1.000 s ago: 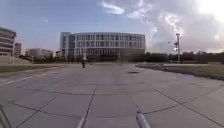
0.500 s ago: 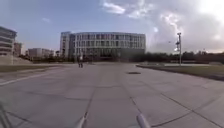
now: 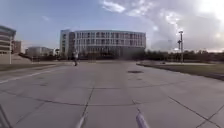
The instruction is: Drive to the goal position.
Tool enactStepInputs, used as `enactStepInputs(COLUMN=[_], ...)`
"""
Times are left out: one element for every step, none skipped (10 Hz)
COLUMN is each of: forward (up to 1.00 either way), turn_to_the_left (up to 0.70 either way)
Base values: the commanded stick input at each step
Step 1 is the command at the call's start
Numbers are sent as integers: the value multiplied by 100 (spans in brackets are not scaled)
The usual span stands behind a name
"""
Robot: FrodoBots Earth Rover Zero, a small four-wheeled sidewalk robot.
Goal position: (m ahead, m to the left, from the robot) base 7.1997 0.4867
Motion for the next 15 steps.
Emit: enactStepInputs(forward=[70, 70, 70, 70, 70, 70, 70, 69, 50, 45, 45, 45, 45, 45, 45], turn_to_the_left=[0, 0, 0, 0, 0, 0, 0, 0, 0, 0, 0, 0, 0, 0, 0])
